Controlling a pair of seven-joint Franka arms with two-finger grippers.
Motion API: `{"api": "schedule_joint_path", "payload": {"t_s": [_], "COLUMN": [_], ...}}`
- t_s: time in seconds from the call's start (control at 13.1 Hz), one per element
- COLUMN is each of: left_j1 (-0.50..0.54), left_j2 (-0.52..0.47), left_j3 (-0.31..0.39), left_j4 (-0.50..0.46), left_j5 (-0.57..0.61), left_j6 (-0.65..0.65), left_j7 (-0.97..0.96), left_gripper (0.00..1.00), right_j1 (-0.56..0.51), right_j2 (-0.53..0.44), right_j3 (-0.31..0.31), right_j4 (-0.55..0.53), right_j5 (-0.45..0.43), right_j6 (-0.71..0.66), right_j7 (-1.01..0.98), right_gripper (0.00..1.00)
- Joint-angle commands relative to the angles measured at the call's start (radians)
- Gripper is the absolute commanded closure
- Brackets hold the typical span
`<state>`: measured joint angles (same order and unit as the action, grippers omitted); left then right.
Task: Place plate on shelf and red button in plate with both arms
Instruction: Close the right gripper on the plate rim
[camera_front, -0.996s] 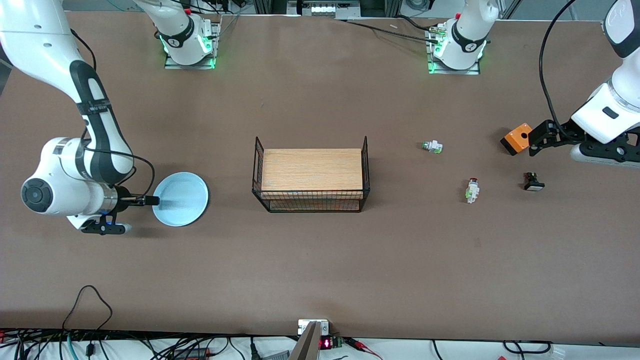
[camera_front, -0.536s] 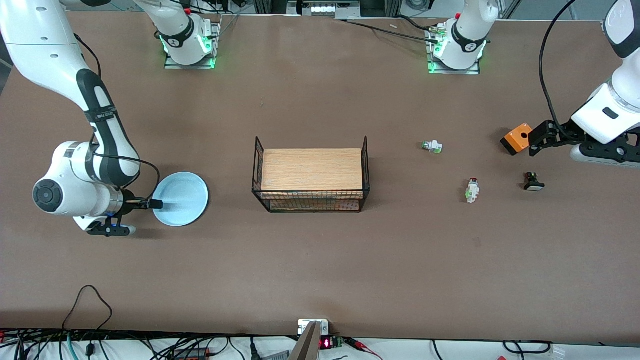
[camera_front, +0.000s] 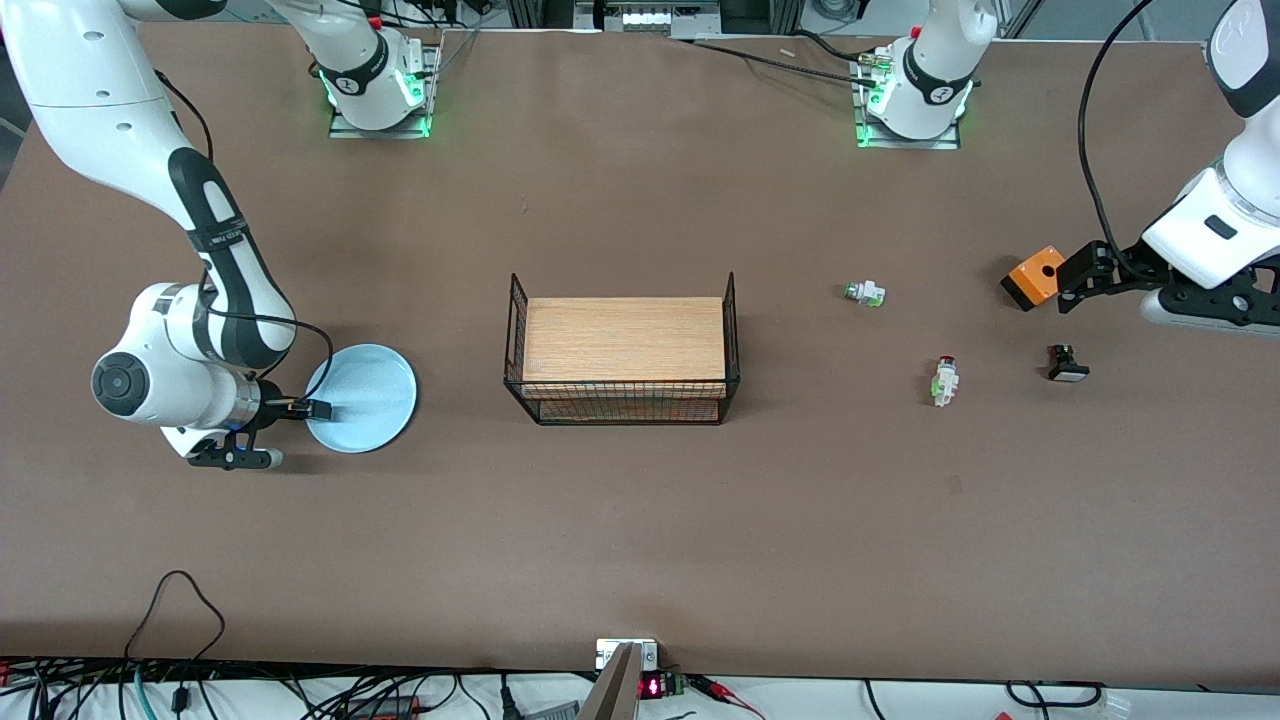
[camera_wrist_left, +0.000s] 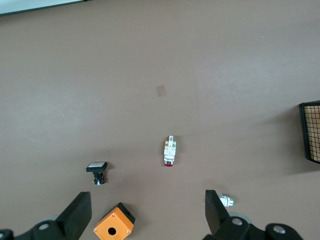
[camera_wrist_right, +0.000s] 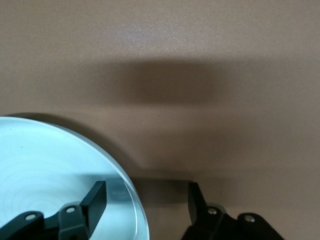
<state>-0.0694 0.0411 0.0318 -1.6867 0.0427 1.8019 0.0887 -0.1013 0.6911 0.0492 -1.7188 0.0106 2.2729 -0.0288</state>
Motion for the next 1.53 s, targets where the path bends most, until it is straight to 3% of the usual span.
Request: {"api": "schedule_joint_path", "payload": {"t_s": [0.0,0.08,0.46,0.69,1.07,1.46], "left_j1": [0.003,0.003,0.002,0.002,0.002,0.002], "left_j2": [0.005,0.005,0.003,0.003,0.003,0.003], "left_j3": [0.000,0.000,0.000,0.000,0.000,0.000], "left_j4": [0.013,0.013,0.013,0.013,0.013,0.013], "left_j5": [0.003,0.003,0.003,0.003,0.003,0.003], "left_j6": [-0.007,-0.007,-0.007,-0.007,-0.007,-0.007], "left_j7": [0.019,0.019,0.019,0.019,0.019,0.019], "left_gripper": [0.00,0.00,0.00,0.00,0.00,0.00], "right_j1": [-0.015,-0.017,-0.015,-0.015,-0.014,-0.011], "right_j2": [-0.010,-0.011,-0.016,-0.019,-0.059,-0.191], "right_j3": [0.011,0.009,0.008,0.008,0.006,0.006], "right_j4": [-0.018,-0.018,-0.022,-0.021,-0.018,-0.001], "right_j5": [-0.001,0.000,0.003,0.003,0.005,0.011], "right_j6": [0.005,-0.002,-0.059,-0.081,-0.124,-0.241], "right_j7": [-0.011,-0.007,0.000,-0.002,-0.003,-0.005], "right_gripper": [0.39,0.41,0.84,1.00,1.00,1.00]}}
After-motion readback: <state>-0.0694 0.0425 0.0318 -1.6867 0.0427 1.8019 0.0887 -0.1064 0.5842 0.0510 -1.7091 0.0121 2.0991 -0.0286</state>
